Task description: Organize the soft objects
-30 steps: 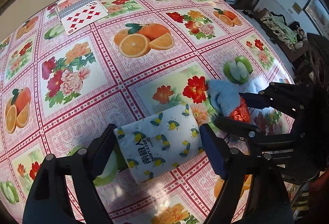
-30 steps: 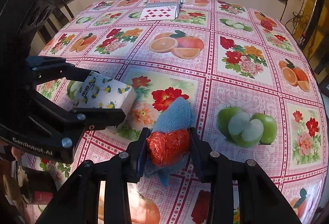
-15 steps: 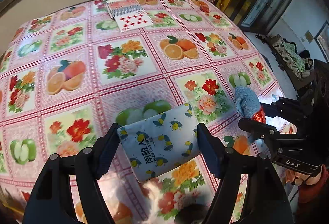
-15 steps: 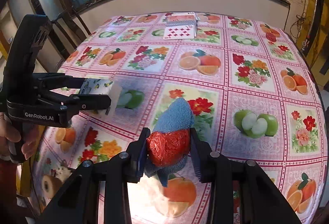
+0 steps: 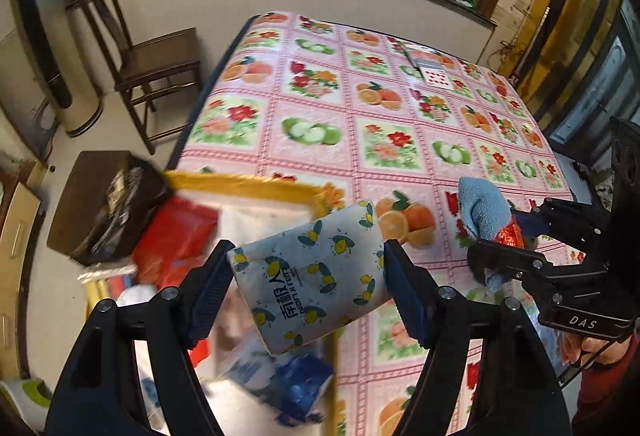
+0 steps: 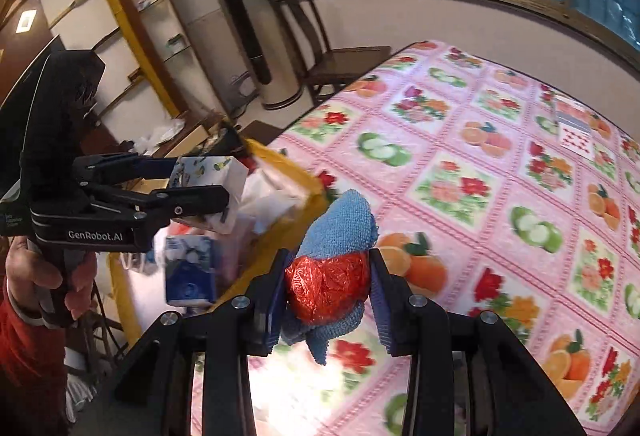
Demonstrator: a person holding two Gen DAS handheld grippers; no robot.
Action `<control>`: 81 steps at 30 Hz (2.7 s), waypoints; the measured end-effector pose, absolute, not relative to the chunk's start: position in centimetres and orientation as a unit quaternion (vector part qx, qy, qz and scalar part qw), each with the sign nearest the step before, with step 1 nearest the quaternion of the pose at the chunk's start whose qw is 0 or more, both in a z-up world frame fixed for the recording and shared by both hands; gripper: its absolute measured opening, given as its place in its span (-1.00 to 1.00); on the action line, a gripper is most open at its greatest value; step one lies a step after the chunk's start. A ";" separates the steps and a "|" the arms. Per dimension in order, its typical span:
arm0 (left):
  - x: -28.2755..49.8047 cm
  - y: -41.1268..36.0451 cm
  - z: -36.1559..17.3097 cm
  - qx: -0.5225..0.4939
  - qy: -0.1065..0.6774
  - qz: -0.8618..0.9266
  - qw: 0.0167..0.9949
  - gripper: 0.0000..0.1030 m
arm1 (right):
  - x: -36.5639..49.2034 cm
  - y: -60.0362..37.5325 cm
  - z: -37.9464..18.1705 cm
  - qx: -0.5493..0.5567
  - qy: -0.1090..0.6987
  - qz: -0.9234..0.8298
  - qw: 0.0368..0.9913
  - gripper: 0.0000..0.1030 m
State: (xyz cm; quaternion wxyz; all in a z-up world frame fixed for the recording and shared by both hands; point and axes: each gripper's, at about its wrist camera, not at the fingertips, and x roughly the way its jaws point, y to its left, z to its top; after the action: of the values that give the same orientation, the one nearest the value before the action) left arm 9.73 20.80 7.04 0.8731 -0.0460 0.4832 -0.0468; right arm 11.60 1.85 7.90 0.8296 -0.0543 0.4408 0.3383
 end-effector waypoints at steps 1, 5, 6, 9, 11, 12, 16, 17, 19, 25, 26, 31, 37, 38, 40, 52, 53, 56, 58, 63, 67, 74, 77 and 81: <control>8.7 21.9 6.7 -0.049 0.482 -0.030 0.874 0.44 | 10.9 4.1 7.6 -0.056 0.443 0.352 0.823 -0.26; 5.6 25.8 5.1 -0.086 0.484 0.001 0.871 0.44 | 8.3 11.1 6.3 -0.066 0.451 0.387 0.802 -0.26; 4.8 26.5 5.0 -0.087 0.482 0.011 0.872 0.44 | 7.8 12.5 6.0 -0.069 0.453 0.394 0.797 -0.26; 2.7 28.4 3.7 -0.094 0.481 0.042 0.871 0.44 | 6.6 16.1 5.1 -0.074 0.458 0.410 0.785 -0.26; 2.0 29.2 2.9 -0.102 0.482 0.052 0.869 0.44 | 5.9 18.0 4.6 -0.084 0.460 0.409 0.784 -0.25; 1.8 29.6 2.6 -0.106 0.480 0.057 0.869 0.44 | 6.1 18.3 4.3 -0.083 0.461 0.407 0.784 -0.25; 1.8 30.4 2.0 -0.091 0.471 0.090 0.873 0.45 | 6.7 20.2 3.6 -0.087 0.461 0.389 0.793 -0.25; 1.7 30.6 1.9 -0.088 0.469 0.097 0.873 0.45 | 7.2 20.3 3.3 -0.084 0.464 0.383 0.795 -0.25; 1.5 30.6 1.5 -0.089 0.467 0.101 0.874 0.45 | 8.1 20.1 2.7 -0.085 0.468 0.370 0.798 -0.25; 0.1 29.1 1.3 -0.084 0.466 0.079 0.877 0.46 | 9.8 20.0 0.9 -0.092 0.488 0.367 0.787 -0.23; -0.2 29.0 1.2 -0.086 0.466 0.078 0.877 0.46 | 9.8 20.0 0.7 -0.097 0.488 0.365 0.787 -0.22; -1.1 27.7 0.9 -0.080 0.464 0.076 0.879 0.46 | 9.7 19.8 0.5 -0.090 0.490 0.369 0.784 -0.20; -2.1 26.9 0.5 -0.083 0.459 0.078 0.881 0.47 | 8.5 19.5 2.1 -0.087 0.471 0.384 0.789 0.13; -2.3 26.8 0.5 -0.085 0.457 0.080 0.882 0.49 | 8.2 19.3 2.5 -0.088 0.466 0.384 0.792 0.23; -2.6 26.6 0.6 -0.084 0.451 0.093 0.884 0.49 | 7.7 19.1 3.2 -0.087 0.459 0.389 0.794 0.27; -7.0 24.3 4.0 -0.059 0.328 0.190 0.923 0.60 | 2.0 8.4 8.5 0.027 0.366 0.407 0.837 0.50; -7.2 24.0 4.1 -0.062 0.324 0.188 0.925 0.60 | 1.6 7.2 8.7 0.034 0.356 0.398 0.845 0.51; -7.3 22.8 4.4 -0.066 0.311 0.184 0.930 0.60 | 0.8 4.1 8.5 0.056 0.349 0.383 0.854 0.57; -7.5 22.0 4.7 -0.072 0.301 0.174 0.935 0.63 | 0.5 2.4 8.1 0.071 0.351 0.373 0.856 0.57; -7.5 19.6 5.3 -0.075 0.293 0.141 0.943 0.70 | -0.1 -0.7 7.0 0.078 0.357 0.355 0.860 0.57; -6.7 17.3 5.8 -0.064 0.305 0.106 0.944 0.71 | -0.6 -2.8 6.6 0.083 0.358 0.346 0.863 0.57; -5.3 13.5 5.8 -0.026 0.328 0.063 0.942 0.71 | -0.5 -6.3 6.6 0.105 0.354 0.326 0.870 0.57; -5.1 13.5 5.6 -0.029 0.329 0.066 0.942 0.71 | -0.3 -6.8 6.5 0.114 0.355 0.324 0.870 0.59; -5.3 14.6 5.1 -0.023 0.330 0.097 0.939 0.71 | -0.6 -5.0 6.5 0.094 0.356 0.340 0.865 0.60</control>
State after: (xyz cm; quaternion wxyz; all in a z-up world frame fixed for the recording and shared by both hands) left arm -5.32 14.61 5.14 0.9387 -0.0232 0.3301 0.0968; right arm -0.56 -5.03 6.50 0.8651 0.0936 0.3565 0.3403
